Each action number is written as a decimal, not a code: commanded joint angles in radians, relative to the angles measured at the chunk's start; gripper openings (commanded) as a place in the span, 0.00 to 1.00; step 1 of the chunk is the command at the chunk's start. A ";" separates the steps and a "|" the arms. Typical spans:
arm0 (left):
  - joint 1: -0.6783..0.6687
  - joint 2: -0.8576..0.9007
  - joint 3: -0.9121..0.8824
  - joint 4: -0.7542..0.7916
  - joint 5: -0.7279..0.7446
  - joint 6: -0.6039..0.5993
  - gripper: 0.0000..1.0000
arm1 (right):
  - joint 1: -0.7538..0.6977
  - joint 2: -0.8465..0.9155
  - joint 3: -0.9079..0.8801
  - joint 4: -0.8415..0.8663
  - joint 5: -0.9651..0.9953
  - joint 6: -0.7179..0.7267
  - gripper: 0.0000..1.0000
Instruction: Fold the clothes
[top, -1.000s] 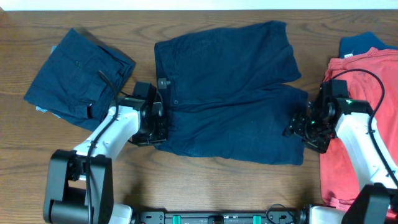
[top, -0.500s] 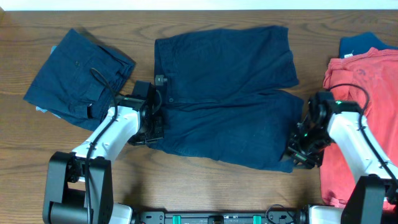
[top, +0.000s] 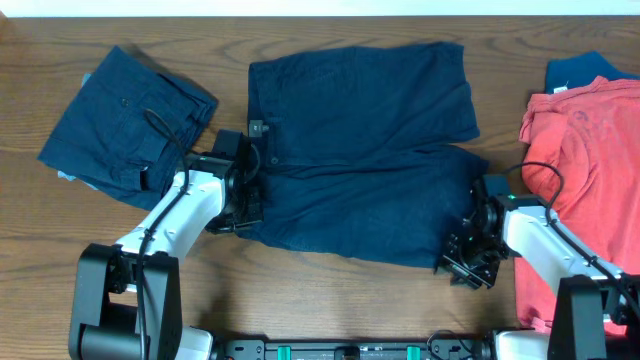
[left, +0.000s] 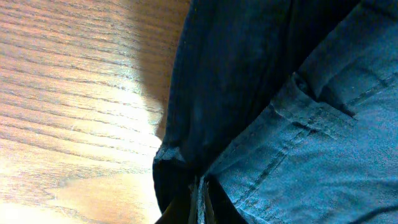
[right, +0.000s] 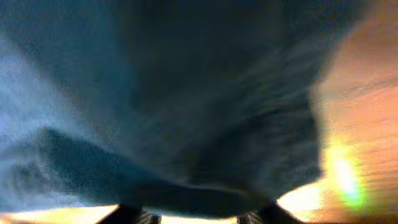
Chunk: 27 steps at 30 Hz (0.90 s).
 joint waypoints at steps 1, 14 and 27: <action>0.006 -0.013 0.021 -0.006 -0.021 -0.001 0.06 | -0.049 0.006 0.017 0.023 0.077 0.029 0.41; 0.006 -0.013 0.021 -0.019 -0.028 0.006 0.06 | -0.097 0.003 0.029 0.068 0.049 -0.085 0.46; 0.006 -0.013 0.021 -0.035 -0.031 0.036 0.09 | -0.097 -0.029 0.191 -0.114 0.073 -0.186 0.61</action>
